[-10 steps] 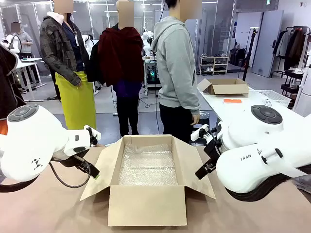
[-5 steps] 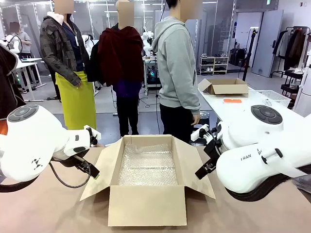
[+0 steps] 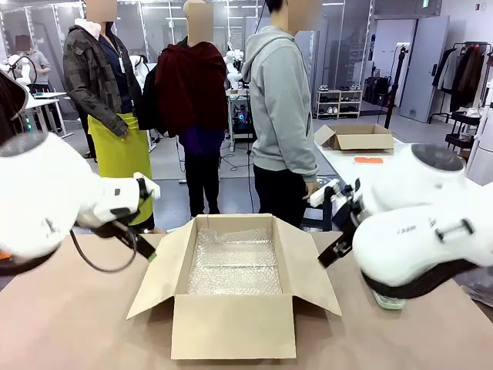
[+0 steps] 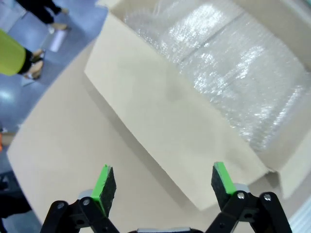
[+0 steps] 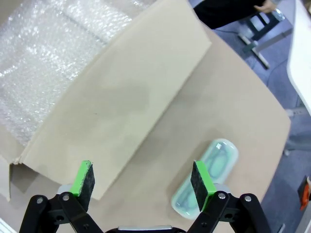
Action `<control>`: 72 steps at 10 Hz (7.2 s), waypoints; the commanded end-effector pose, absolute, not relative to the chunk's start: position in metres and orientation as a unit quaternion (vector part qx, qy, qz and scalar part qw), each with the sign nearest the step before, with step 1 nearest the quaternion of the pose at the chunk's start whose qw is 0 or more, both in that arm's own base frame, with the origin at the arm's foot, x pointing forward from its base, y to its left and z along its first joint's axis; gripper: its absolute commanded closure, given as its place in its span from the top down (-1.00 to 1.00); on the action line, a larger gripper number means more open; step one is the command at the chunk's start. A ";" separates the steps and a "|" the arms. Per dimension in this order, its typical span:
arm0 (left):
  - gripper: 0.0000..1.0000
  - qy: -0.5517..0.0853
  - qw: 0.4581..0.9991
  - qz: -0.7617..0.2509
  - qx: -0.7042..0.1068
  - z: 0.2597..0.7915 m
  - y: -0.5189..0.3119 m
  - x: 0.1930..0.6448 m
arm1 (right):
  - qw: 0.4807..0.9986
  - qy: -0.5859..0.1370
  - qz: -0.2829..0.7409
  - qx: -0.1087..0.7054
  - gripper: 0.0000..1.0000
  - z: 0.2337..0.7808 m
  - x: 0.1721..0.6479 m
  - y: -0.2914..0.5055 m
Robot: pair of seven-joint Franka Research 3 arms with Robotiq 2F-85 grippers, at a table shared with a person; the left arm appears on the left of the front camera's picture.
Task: Pack the glasses set securely to prepare it for shipping.
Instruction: Place the Glasses case inside the Package Box.
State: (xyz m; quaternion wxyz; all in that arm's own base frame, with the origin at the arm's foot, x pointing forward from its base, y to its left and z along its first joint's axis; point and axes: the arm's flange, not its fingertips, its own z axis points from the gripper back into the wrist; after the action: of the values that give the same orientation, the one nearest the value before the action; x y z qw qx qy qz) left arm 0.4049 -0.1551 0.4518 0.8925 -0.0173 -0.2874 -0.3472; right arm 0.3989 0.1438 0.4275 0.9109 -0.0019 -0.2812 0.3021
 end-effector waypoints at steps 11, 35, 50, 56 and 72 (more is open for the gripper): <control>1.00 -0.263 0.845 -0.423 -0.197 0.571 -0.073 0.335 | 0.987 -0.141 0.082 0.011 1.00 0.449 0.475 0.035; 1.00 -0.263 0.845 -0.423 -0.197 0.571 -0.073 0.335 | 0.999 -0.017 -0.047 0.012 -0.30 0.342 0.530 0.043; 1.00 -0.263 0.845 -0.423 -0.197 0.571 -0.073 0.335 | 0.745 0.010 0.665 -0.053 -0.30 0.497 0.568 0.354; 1.00 -0.263 0.845 -0.423 -0.197 0.571 -0.073 0.335 | 0.711 0.030 0.702 -0.039 -0.30 0.411 0.627 0.409; 1.00 -0.263 0.845 -0.423 -0.197 0.571 -0.073 0.335 | 0.720 0.019 0.693 -0.003 1.00 0.368 0.642 0.402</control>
State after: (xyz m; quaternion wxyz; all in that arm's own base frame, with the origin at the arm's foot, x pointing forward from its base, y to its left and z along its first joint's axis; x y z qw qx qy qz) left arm 0.3358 -0.0759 0.5697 0.8524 -0.1865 -0.2593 -0.4140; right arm 0.6436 0.3990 0.3682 0.7232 0.0023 0.0191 0.6904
